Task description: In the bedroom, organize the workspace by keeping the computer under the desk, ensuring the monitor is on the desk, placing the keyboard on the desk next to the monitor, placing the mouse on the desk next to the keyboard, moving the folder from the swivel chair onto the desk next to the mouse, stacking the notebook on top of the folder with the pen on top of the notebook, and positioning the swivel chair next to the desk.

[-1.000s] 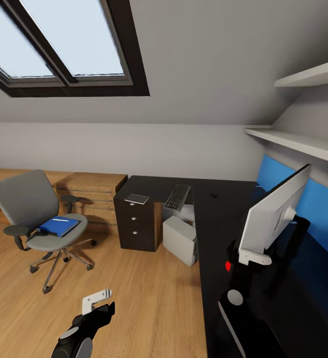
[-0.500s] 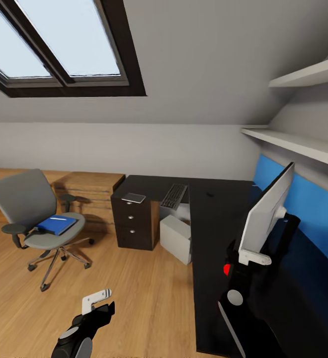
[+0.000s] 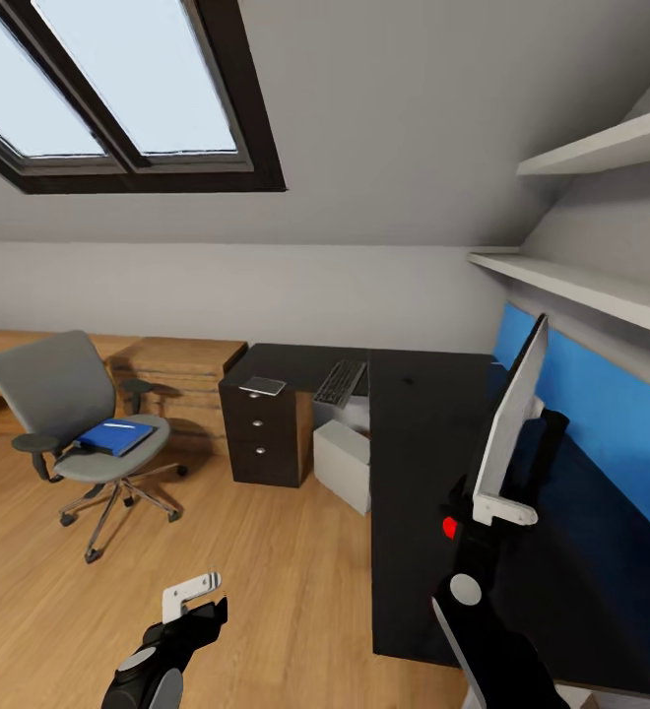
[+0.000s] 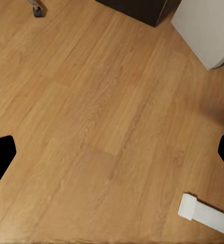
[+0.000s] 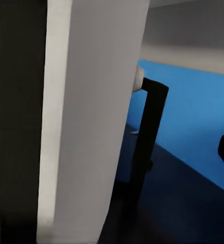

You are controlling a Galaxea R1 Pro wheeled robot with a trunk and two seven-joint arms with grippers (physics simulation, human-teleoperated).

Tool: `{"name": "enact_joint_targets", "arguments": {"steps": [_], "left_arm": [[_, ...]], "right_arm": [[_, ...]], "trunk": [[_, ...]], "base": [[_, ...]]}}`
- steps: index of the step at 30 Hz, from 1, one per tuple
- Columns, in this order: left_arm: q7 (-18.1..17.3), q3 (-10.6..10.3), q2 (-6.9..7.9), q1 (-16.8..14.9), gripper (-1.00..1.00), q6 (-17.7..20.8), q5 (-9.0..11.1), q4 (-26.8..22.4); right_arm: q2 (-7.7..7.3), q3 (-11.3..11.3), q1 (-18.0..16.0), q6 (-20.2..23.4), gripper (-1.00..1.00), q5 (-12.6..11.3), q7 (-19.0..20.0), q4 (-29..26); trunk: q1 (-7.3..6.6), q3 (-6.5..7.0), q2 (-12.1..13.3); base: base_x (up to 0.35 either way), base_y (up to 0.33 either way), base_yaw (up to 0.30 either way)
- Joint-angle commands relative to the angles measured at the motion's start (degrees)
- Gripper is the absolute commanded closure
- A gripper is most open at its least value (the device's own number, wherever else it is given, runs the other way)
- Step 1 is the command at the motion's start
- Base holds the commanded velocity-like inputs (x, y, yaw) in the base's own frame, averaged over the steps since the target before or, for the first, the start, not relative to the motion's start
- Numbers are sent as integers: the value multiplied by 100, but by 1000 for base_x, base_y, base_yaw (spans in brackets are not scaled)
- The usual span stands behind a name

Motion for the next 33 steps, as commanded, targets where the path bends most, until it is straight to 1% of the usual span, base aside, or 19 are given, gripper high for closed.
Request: {"name": "enact_joint_targets", "arguments": {"steps": [1, 13, 18, 23, 24, 25, 29, 33], "left_arm": [[55, -6, 1, -4, -100, 13, 60, -8], [55, -5, 2, -4, -100, 13, 60, -8], [55, -5, 5, -4, -100, 13, 62, -8], [49, 10, 8, -4, -100, 13, 68, -17], [48, 11, 8, -4, -100, 13, 69, -20], [47, 12, 9, -4, -100, 13, 69, -24], [47, 12, 9, -4, -100, 13, 69, -26], [47, 12, 9, -4, -100, 13, 69, -26]], "right_arm": [[-1, 4, -6, -12, -100, 13, -26, 5], [3, 13, -9, -12, -100, 13, -26, 53], [3, 14, -11, -9, -100, 13, -26, 59], [3, 39, -8, -12, -100, 13, -26, 83], [3, 73, -8, -12, -100, 13, -26, 84], [3, 197, -10, -19, -100, 20, -26, 85], [3, 309, -9, -21, -100, 18, -26, 85], [3, 325, -8, -21, -100, 19, -26, 85]], "trunk": [[-2, -8, -6], [-2, -8, -6], [-2, -8, -6], [-2, -8, -6], [-2, -8, -6], [-2, -8, -6], [-2, -8, -6], [-2, -8, -6]], "base": [[-309, -137, 0], [-297, -162, 0], [-103, -77, 0], [-40, 40, 0], [-133, 145, 0], [-197, 229, 0], [-150, 178, 0], [-28, 35, 0]]}}
